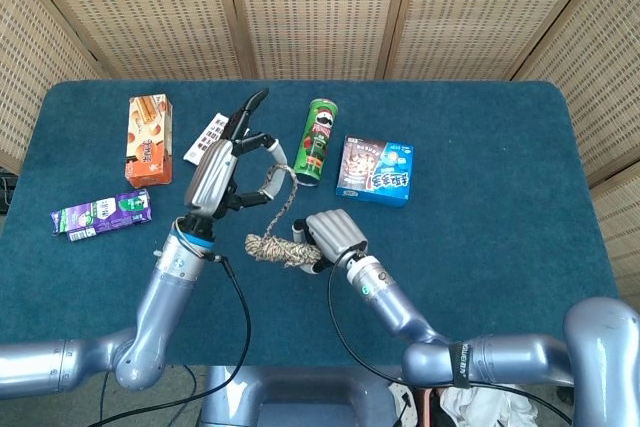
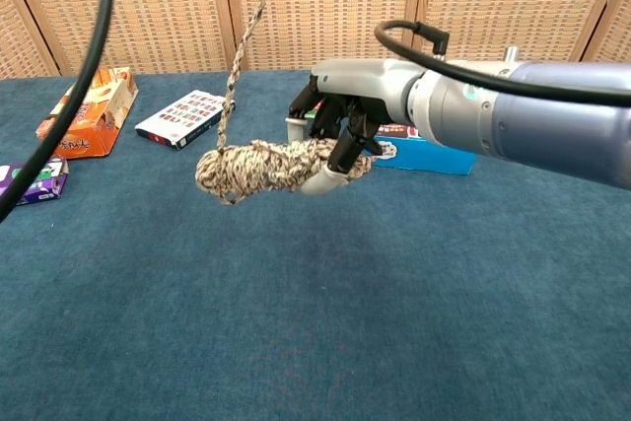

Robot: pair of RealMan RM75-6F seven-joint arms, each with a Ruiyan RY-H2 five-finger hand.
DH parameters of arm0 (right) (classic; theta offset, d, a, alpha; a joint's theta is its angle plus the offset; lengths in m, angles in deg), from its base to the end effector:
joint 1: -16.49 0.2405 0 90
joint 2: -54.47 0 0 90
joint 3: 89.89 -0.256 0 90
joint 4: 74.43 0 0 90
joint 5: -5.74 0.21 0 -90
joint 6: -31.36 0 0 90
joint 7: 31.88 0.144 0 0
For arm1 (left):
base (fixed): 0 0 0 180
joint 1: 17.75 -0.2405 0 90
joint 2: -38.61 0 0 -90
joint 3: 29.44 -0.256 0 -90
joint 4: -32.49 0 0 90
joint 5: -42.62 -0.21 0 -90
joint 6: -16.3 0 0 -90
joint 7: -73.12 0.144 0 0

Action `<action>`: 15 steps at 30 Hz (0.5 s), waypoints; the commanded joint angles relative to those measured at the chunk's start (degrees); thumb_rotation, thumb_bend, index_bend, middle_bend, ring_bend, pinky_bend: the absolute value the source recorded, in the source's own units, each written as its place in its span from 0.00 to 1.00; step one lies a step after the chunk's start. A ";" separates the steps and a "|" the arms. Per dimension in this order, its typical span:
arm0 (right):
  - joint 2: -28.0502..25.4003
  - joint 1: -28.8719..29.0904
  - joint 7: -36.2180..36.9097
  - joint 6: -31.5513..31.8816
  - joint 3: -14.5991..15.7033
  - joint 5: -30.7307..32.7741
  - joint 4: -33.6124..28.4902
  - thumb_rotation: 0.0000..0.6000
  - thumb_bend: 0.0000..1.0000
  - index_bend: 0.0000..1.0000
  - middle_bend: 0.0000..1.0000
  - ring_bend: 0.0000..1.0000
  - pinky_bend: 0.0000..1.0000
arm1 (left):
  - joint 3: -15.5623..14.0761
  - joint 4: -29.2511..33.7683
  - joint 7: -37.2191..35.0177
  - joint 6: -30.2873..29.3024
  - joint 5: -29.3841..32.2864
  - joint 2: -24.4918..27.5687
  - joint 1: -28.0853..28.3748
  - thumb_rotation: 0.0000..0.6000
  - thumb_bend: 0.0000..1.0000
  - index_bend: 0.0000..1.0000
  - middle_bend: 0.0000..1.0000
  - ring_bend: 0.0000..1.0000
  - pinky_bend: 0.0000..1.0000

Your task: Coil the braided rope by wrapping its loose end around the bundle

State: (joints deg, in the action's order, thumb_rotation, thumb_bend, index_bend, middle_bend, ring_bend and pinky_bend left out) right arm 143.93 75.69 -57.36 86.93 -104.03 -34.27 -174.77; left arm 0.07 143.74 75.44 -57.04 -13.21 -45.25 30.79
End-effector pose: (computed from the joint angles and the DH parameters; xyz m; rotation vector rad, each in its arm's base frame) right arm -0.0243 -0.3299 -0.0319 1.9725 -1.2102 1.0456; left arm 0.0030 0.3418 0.0948 -1.3492 -1.3353 -1.8380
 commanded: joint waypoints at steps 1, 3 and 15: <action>-2.83 -1.11 4.08 -5.03 1.44 -4.66 -1.34 1.00 0.59 0.71 0.71 0.49 0.75 | 3.80 -3.65 1.43 -0.56 5.30 -2.81 2.66 1.00 0.58 0.83 0.00 0.00 0.00; -4.29 -1.89 6.99 -7.39 1.64 -7.56 -1.67 1.00 0.59 0.71 0.71 0.49 0.75 | 4.41 -5.13 2.23 -0.96 6.42 -3.25 3.18 1.00 0.58 0.83 0.00 0.00 0.00; -11.84 -7.89 32.69 -16.49 -2.44 -21.63 -6.69 1.00 0.59 0.72 0.72 0.49 0.74 | 4.42 -16.04 -1.88 3.27 11.21 -3.26 1.64 1.00 0.58 0.83 0.00 0.00 0.00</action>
State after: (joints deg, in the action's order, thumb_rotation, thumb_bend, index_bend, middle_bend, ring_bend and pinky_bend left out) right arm 134.47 69.64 -30.04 73.02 -104.77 -52.62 -179.41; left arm 4.71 128.99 74.69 -54.74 -2.55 -48.38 32.89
